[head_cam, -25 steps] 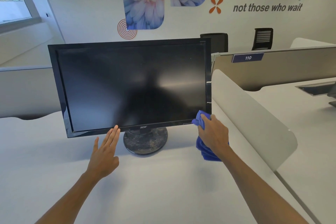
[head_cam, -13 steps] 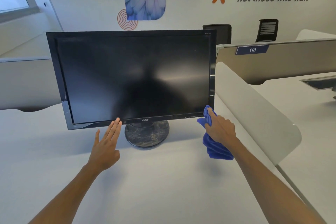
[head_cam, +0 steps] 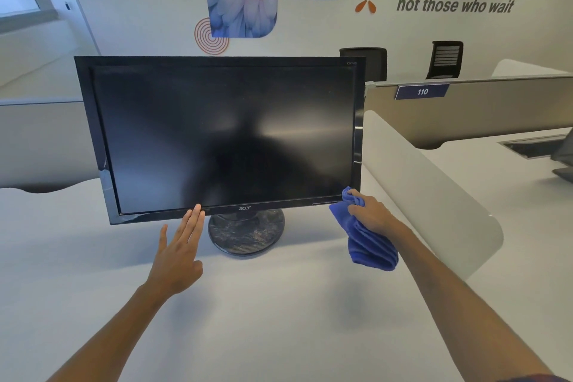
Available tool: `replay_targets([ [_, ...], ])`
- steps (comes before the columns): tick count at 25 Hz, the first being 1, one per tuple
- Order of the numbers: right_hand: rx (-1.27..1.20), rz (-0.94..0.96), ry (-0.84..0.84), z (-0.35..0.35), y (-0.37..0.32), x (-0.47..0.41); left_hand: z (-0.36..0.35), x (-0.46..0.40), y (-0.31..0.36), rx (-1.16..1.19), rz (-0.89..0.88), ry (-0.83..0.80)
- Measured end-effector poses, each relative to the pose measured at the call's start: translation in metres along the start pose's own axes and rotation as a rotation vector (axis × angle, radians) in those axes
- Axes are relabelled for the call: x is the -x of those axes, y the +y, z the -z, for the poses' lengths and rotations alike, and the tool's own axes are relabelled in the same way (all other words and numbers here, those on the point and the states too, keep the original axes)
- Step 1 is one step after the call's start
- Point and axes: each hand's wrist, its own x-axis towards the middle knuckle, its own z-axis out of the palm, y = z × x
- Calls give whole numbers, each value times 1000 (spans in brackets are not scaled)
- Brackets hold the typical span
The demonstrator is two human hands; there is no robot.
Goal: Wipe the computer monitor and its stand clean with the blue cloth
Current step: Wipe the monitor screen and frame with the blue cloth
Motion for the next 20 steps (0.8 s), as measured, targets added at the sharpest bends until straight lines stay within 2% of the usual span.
replay_targets([
  [2, -322, 86, -93, 1, -8, 8, 3, -1, -1, -2, 6, -18],
  [3, -458, 101, -44, 1, -8, 11, 5, -1, -1, -3, 0, -18],
  [5, -645, 125, 203, 4, -7, 15, 8, -2, -2, -5, -7, -19],
  [6, -612, 191, 322, 5, -3, 13, 8, -2, -2, -8, -8, -25],
  [7, -450, 263, 417, 5, 3, 11, 8, -2, -3, -12, -8, -29],
  [9, 67, 289, 513, 4, 10, 8, 7, 0, -3, -13, -9, -19],
  [11, 515, 182, 405, -3, 11, 9, 7, -1, -4, -10, -14, -20],
  [13, 701, 87, 282, -12, 11, 11, 6, -1, -4, -17, -19, -16],
  [16, 648, 3, 253, -25, 4, 12, 6, 0, -4, -27, -11, -13],
  [20, 233, -23, 255, -43, -3, 5, 6, 1, 0, -21, -10, -5],
])
